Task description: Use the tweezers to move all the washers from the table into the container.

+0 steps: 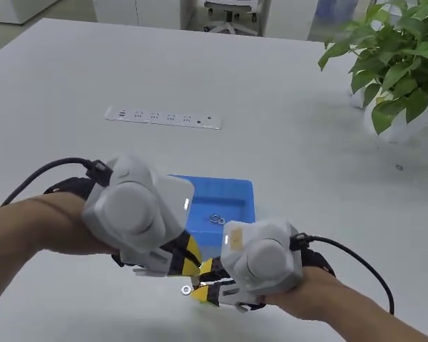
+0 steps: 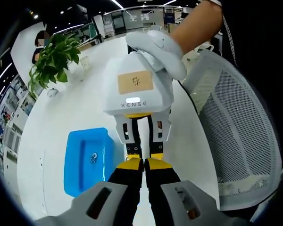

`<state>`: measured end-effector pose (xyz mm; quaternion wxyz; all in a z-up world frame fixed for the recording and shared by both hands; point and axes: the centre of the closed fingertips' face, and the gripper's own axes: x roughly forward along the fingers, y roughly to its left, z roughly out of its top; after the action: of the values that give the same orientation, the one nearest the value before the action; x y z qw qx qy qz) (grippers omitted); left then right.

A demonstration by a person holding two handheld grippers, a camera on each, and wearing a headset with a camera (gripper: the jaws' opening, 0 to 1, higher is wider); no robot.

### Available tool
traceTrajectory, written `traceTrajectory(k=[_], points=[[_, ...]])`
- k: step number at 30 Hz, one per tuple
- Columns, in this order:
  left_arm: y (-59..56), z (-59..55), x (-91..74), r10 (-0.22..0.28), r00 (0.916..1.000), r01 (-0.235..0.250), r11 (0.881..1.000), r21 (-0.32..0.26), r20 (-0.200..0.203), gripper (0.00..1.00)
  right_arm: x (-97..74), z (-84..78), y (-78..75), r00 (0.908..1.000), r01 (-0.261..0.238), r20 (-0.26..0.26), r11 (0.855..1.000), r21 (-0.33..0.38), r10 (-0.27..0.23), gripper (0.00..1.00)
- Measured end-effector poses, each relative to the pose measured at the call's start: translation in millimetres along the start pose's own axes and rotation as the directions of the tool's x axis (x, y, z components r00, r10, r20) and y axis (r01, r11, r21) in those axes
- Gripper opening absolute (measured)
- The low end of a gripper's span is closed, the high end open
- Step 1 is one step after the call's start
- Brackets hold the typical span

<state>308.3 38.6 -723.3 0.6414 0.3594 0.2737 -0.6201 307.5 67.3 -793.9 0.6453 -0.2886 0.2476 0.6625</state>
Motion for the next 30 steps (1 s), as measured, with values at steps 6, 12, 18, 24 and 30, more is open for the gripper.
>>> traceTrajectory(k=[6,12,18,24,30], points=[[1.3,1.0,1.2,-0.006,1.0000,0.006,1.000,-0.008,0.007,0.06,-2.9,1.2,-1.1,0.9999,0.008,0.008,1.000,0.007,-0.008,0.13],[2.0,2.3,3.1,-0.009,0.9998,0.009,1.000,-0.013,0.015,0.06,-4.0,0.2,-1.4,0.9998,0.017,0.006,1.000,0.020,-0.017,0.13],[1.5,3.9,4.7,-0.013,0.9997,0.013,1.000,-0.014,0.019,0.06,-4.4,-0.5,-1.2,0.9998,0.019,0.006,0.999,0.032,-0.020,0.11],[1.0,4.1,5.3,-0.013,0.9997,0.013,1.000,-0.014,0.019,0.06,-4.5,-0.7,-1.3,0.9998,0.020,0.002,0.999,0.029,-0.020,0.10],[0.7,3.8,5.1,-0.013,0.9998,0.013,1.000,-0.010,0.014,0.06,-4.8,-1.4,-1.6,0.9998,0.020,-0.003,1.000,0.024,-0.020,0.10]])
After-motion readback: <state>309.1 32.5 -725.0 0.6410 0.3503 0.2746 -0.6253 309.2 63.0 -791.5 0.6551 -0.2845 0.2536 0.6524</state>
